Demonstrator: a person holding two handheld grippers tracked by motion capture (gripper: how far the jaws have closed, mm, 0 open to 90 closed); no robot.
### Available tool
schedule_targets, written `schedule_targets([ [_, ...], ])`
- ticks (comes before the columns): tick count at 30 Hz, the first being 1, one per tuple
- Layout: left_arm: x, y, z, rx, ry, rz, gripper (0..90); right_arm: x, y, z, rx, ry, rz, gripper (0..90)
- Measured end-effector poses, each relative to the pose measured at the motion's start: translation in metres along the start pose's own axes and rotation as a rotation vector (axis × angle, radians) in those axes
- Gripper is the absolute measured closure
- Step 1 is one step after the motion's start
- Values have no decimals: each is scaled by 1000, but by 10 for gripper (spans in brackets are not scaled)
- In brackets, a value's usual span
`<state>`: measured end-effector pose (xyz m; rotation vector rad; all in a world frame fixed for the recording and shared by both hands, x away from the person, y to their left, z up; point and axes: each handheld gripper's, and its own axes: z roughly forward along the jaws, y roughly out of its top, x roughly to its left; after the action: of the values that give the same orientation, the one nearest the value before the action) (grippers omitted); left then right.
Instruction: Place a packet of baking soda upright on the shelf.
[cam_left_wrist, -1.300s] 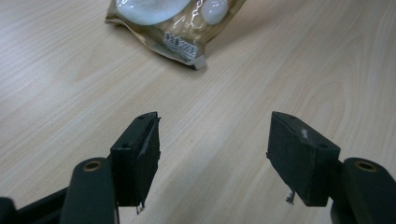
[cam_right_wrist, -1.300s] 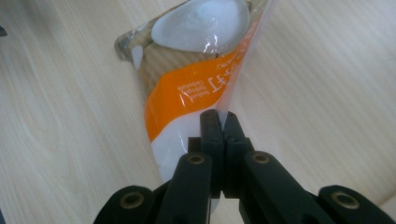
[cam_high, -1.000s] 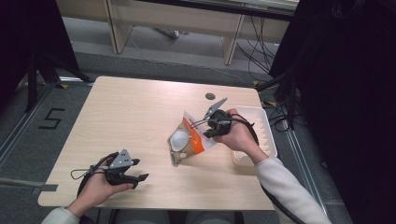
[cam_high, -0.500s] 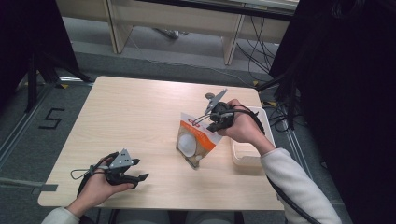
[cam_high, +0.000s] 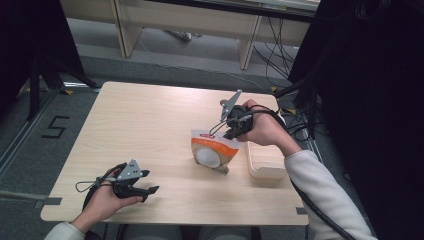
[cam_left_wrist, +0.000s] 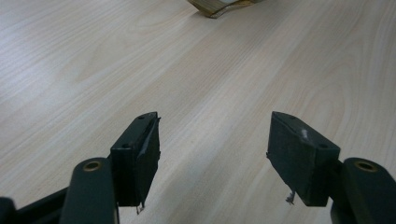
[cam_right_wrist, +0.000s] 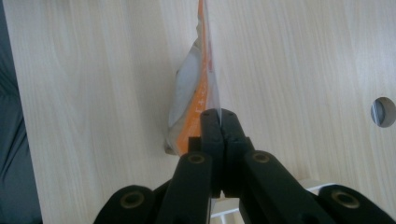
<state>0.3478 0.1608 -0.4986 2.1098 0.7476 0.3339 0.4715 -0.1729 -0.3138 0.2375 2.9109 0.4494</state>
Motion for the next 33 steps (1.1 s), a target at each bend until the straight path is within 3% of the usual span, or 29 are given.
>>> schedule_targets([
  [10,1,1,0,7,-2,16,336,-1,-2,-2,21,29,-44,900],
  [22,1,1,-1,7,0,27,336,-1,-3,-3,45,36,-36,900],
  [27,1,0,0,8,1,15,336,-5,-3,-3,36,48,-96,900],
  [28,1,0,0,7,1,16,336,-3,-3,-4,48,46,-73,900],
  [31,1,0,-1,8,0,16,336,-3,-3,-6,58,51,-70,900],
  [32,1,1,-1,7,-1,25,336,-7,-3,-6,56,36,-119,900],
  [33,1,0,-1,5,0,21,336,-6,-4,-7,72,42,-85,900],
])
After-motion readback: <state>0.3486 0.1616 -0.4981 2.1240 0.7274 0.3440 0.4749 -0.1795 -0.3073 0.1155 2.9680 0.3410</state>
